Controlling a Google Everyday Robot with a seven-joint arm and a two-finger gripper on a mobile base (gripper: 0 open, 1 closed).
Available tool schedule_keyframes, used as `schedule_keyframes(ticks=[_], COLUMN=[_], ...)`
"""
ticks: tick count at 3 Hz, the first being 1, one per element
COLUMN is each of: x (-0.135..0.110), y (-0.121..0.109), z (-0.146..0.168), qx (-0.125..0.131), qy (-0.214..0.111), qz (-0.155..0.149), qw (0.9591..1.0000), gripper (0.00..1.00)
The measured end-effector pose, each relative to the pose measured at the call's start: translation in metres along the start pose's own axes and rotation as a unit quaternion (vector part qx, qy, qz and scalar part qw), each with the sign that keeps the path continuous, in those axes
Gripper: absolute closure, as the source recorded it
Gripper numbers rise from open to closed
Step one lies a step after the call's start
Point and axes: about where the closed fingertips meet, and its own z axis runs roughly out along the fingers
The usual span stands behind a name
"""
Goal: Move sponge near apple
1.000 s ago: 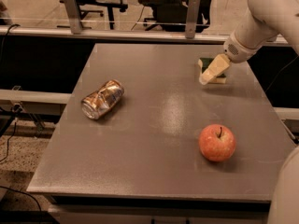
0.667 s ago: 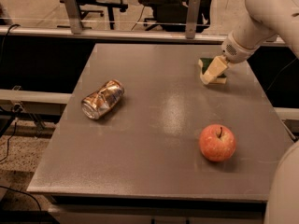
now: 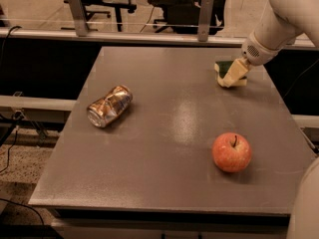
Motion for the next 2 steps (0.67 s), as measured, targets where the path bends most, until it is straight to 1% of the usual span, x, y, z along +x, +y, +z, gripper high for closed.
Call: schedule_keyframes(ticks=[1,2], x=[0.011,0.029], y=[0.004,0.018], z=[-0.029,-0.065], qx=[-0.007,-0.026], qy=[-0.008,-0.024], qz=[-0.025,-0.061], qw=[0.9996,0.9975], gripper=[0.96,1.00])
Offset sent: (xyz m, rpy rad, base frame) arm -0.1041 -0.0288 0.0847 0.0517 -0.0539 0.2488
